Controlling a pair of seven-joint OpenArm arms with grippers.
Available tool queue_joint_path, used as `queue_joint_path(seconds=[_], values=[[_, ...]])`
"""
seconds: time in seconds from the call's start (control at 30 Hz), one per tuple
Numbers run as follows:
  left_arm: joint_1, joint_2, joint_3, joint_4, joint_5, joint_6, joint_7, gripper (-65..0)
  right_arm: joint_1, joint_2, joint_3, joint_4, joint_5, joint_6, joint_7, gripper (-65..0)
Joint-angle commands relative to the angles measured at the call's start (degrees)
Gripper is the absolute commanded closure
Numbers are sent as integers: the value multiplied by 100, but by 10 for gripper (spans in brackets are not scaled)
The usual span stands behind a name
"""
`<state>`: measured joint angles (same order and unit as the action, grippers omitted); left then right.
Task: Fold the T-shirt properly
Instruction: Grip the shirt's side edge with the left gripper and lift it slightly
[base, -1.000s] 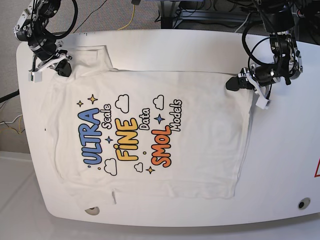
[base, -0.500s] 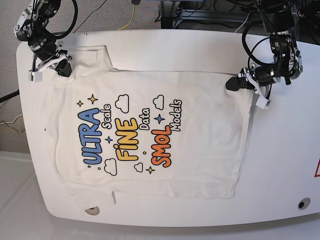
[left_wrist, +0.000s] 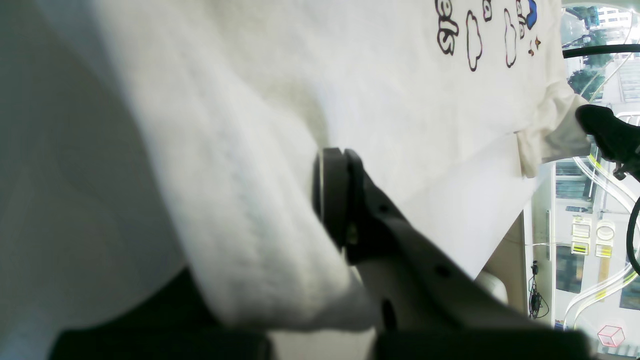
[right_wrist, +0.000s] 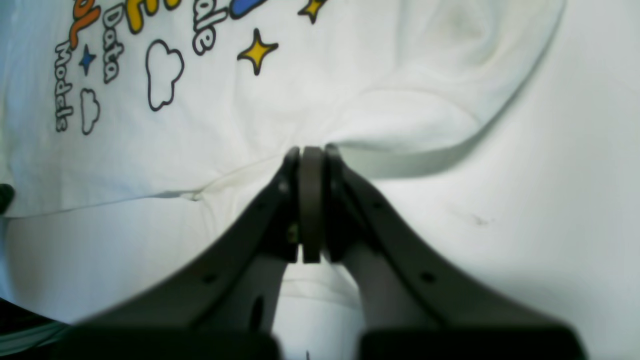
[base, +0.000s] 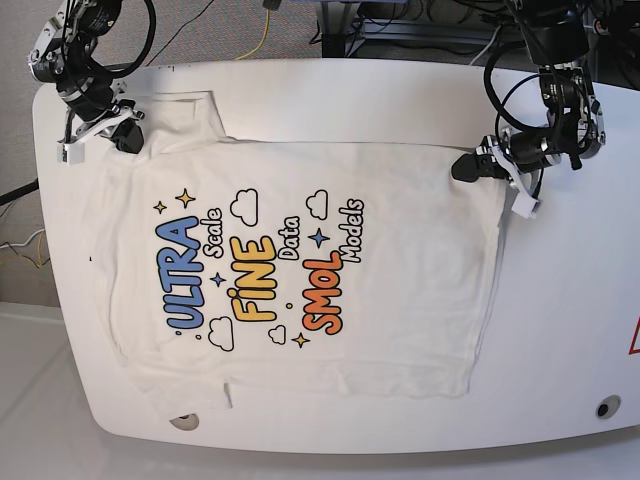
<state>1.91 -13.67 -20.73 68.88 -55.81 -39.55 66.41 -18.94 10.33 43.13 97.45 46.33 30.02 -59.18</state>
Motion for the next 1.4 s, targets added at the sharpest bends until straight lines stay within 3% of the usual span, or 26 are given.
queue_joint_path(seconds=[0.0, 0.63, 1.37], values=[[59, -53, -24, 79, 117, 12, 88, -26, -9, 88, 25, 79, 84, 18, 85, -6], [481, -79, -24, 96, 109, -14, 88, -26, -519, 79, 25, 79, 84, 18, 85, -6], [1044, -79, -32, 896, 109, 3, 88, -25, -801, 79, 25, 114, 93, 18, 85, -5]])
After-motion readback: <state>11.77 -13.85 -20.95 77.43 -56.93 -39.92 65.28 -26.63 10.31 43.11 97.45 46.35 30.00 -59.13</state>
